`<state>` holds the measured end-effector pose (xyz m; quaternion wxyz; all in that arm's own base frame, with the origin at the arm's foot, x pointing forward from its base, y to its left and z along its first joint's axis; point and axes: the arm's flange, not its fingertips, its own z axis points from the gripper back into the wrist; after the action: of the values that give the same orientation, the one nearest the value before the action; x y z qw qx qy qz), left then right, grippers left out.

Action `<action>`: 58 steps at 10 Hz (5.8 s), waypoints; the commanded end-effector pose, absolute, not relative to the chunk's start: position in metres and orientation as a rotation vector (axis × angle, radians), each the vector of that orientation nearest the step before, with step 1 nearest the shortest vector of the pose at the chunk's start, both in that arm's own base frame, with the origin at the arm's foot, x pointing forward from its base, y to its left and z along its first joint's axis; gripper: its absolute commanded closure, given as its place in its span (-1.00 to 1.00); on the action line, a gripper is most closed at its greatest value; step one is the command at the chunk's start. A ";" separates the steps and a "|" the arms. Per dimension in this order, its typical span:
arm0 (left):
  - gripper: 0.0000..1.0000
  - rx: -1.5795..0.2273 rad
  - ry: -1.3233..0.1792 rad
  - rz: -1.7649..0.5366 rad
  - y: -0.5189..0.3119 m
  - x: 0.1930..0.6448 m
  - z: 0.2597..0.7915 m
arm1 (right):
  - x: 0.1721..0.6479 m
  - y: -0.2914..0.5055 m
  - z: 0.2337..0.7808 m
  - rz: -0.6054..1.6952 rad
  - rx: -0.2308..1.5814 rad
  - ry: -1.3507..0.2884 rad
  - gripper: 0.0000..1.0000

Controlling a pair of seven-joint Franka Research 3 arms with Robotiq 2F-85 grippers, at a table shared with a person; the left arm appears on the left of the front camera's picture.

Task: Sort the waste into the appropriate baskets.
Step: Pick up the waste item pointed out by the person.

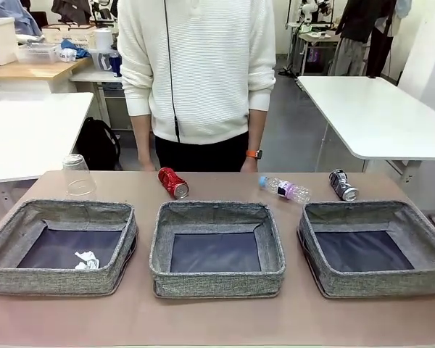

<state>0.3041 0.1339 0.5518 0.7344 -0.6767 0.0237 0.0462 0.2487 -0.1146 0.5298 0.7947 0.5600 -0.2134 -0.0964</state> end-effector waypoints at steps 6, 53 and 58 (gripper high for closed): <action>-1.00 -1.505 0.051 0.090 0.135 0.304 0.553 | 0.251 -0.114 0.532 -0.184 1.221 -0.484 -1.00; -1.00 -1.505 0.051 0.090 0.135 0.304 0.553 | 0.637 -0.015 0.316 -0.149 0.025 -0.210 -1.00; -1.00 -1.505 0.051 0.090 0.135 0.304 0.553 | 0.641 -0.013 0.310 -0.110 0.034 -0.192 -1.00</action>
<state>0.3047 0.1347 0.5505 0.7336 -0.6774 0.0256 0.0479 0.6341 -0.0148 0.3073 0.9943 0.0222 -0.0906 -0.0523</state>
